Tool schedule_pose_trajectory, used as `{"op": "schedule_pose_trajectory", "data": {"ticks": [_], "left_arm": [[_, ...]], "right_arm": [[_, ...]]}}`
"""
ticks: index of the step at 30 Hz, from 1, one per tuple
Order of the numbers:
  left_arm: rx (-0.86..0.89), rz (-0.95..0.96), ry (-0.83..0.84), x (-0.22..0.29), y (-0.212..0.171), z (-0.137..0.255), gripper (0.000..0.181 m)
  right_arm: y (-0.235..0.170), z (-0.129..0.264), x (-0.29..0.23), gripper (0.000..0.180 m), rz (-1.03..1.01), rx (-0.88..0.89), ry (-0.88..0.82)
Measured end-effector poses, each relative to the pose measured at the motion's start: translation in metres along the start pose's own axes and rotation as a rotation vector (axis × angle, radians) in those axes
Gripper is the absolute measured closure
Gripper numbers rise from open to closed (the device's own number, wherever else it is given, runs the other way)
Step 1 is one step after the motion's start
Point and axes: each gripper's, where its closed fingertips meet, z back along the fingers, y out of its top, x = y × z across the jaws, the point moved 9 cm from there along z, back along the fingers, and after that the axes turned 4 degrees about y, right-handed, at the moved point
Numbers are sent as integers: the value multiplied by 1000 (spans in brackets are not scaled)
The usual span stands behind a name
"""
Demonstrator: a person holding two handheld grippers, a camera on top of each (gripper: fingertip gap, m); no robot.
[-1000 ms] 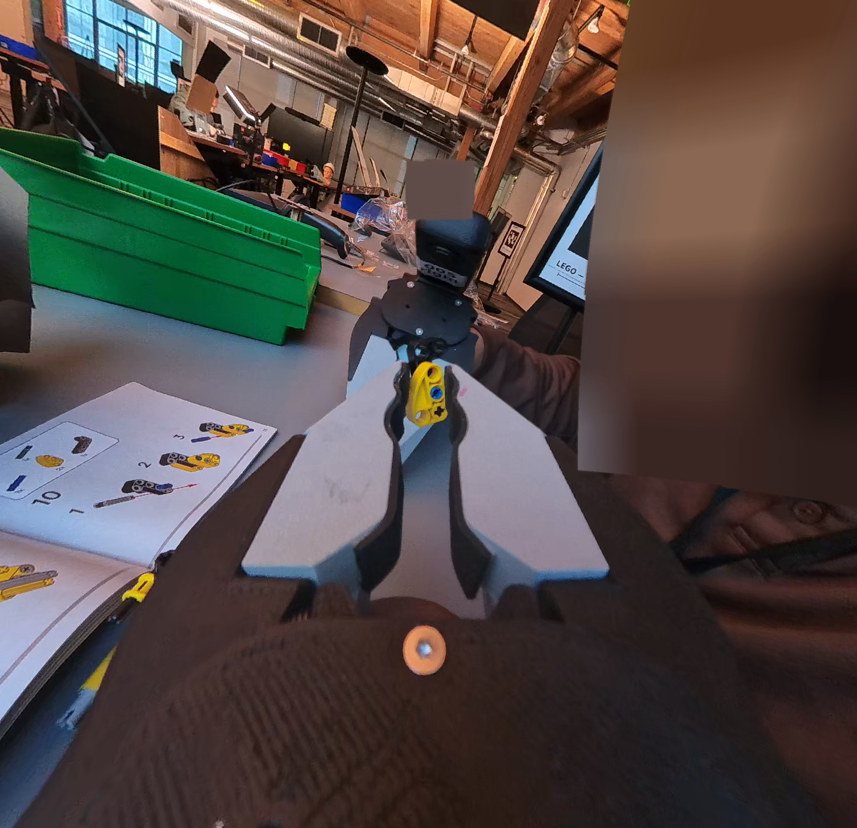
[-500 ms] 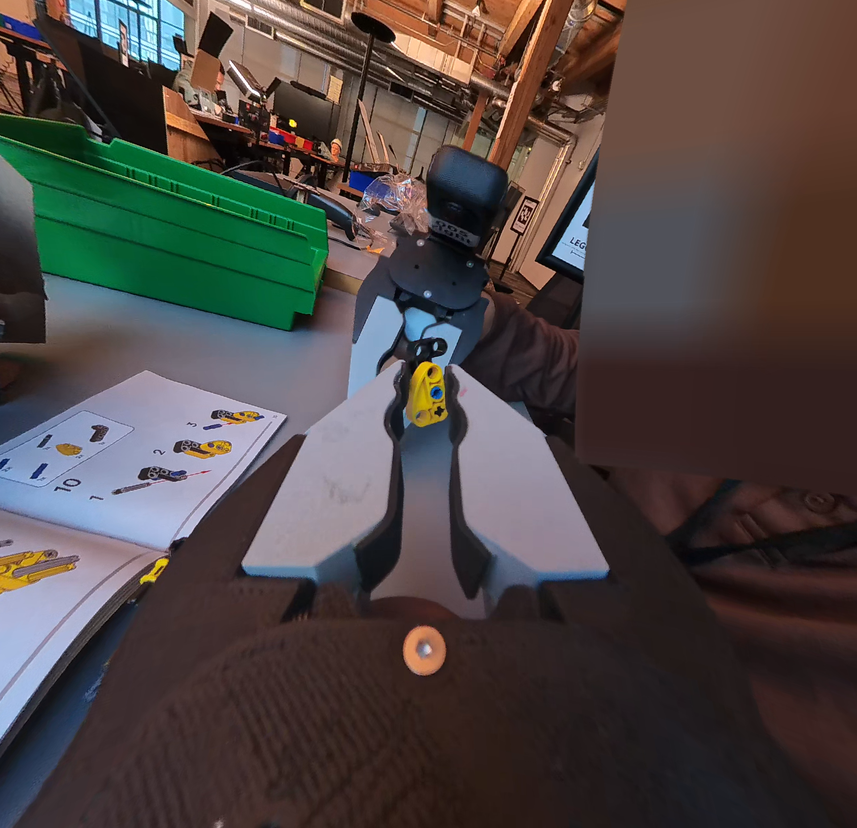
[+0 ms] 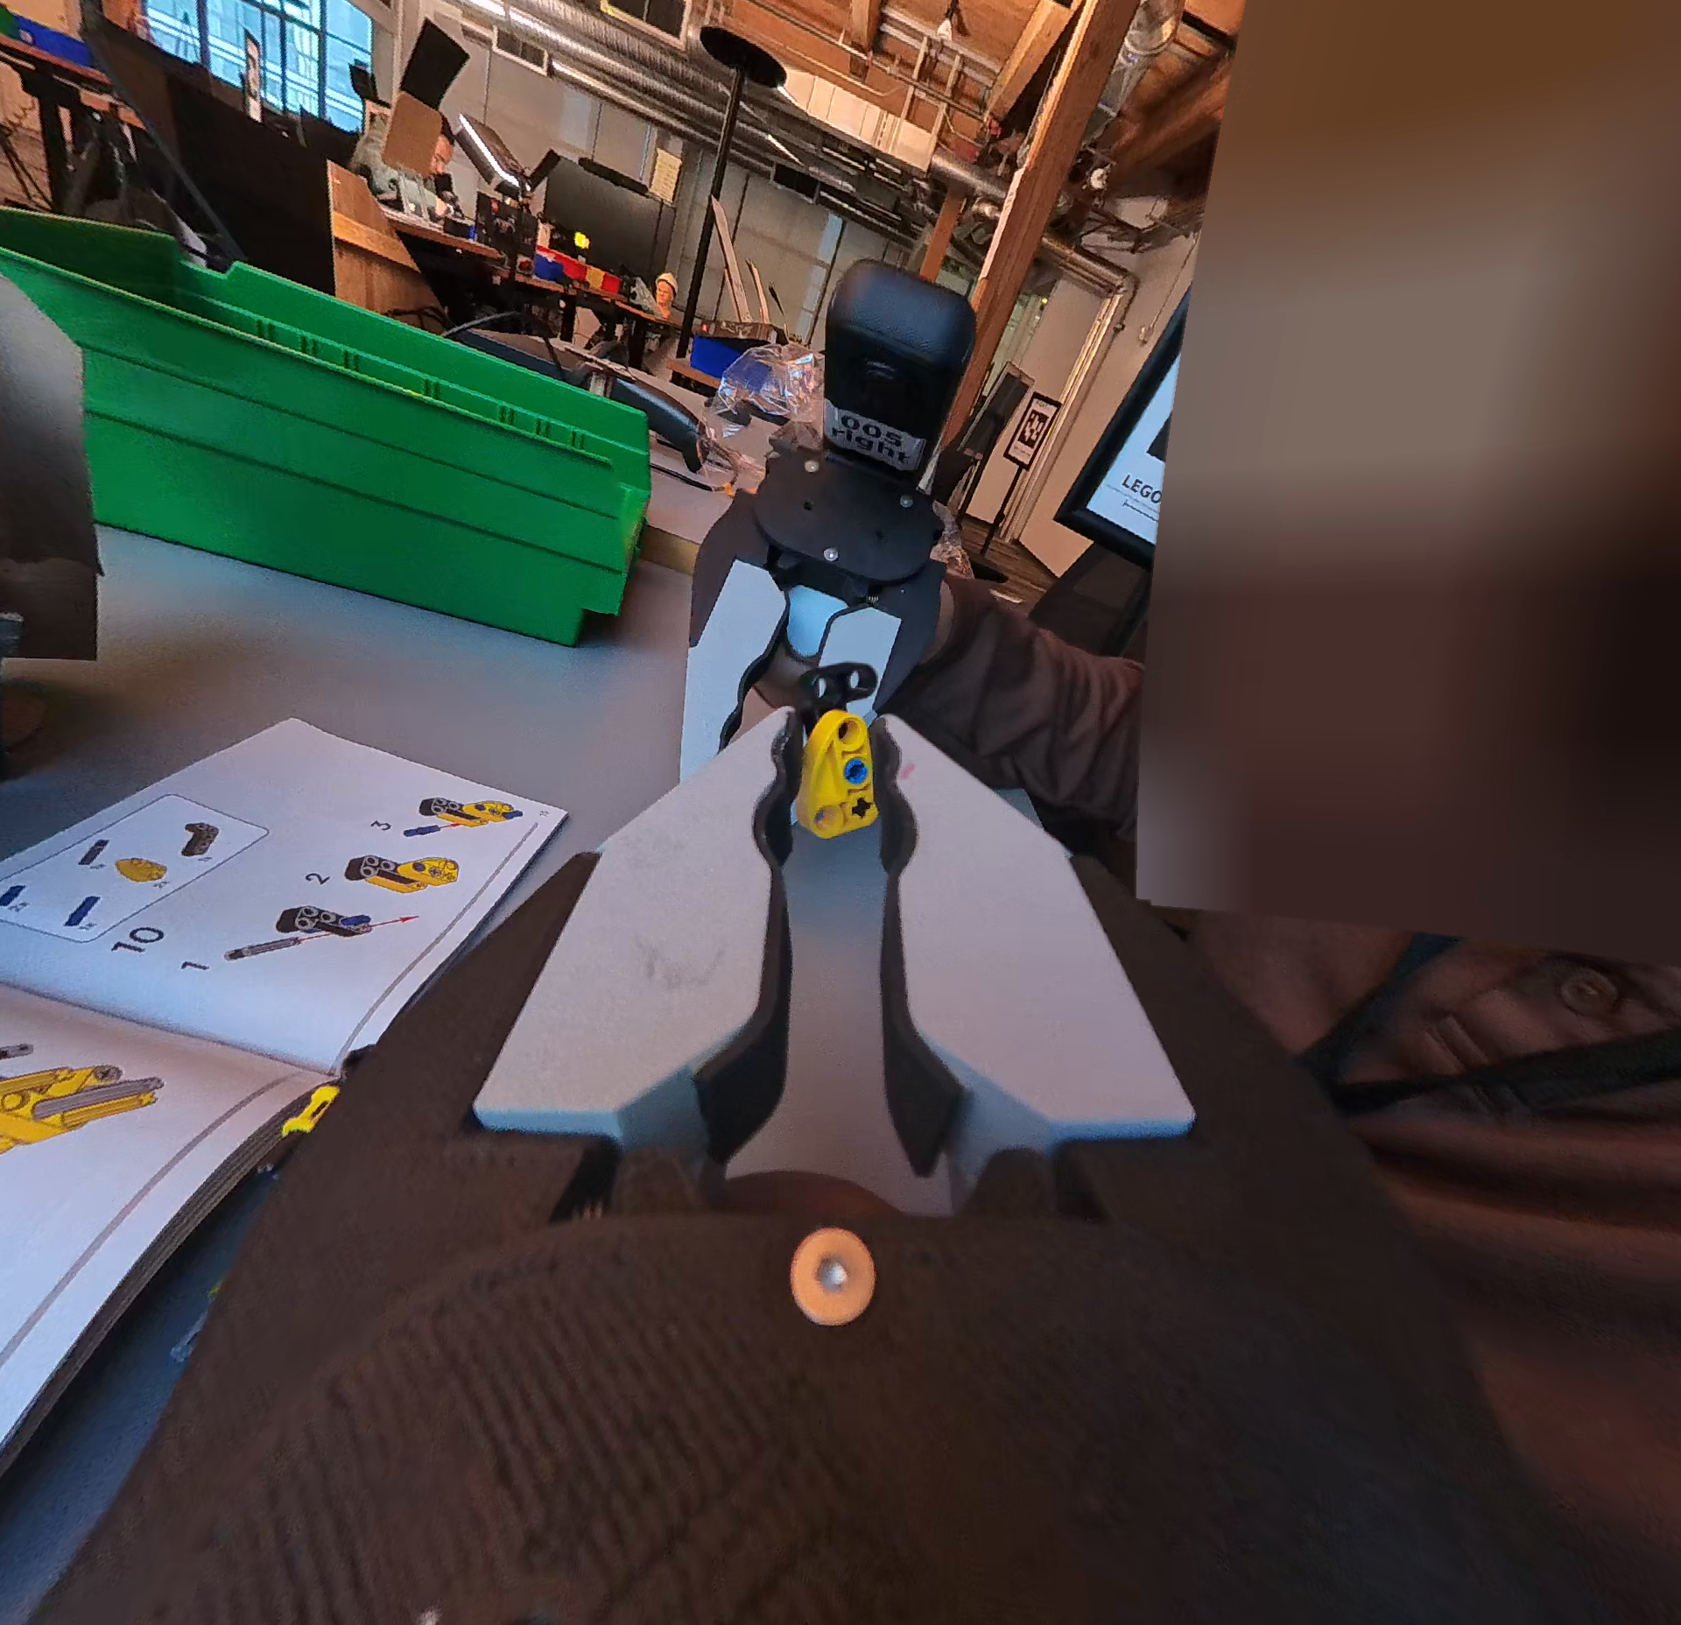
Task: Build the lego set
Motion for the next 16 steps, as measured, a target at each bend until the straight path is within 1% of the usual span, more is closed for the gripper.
{"op": "schedule_pose_trajectory", "data": {"ticks": [8,16], "left_arm": [[15,41,2,-5,1,1,169],[23,60,-11,-6,1,3,169]], "right_arm": [[-12,-8,2,159,-39,35,45],[-6,3,9,160,-41,167,-49]]}}
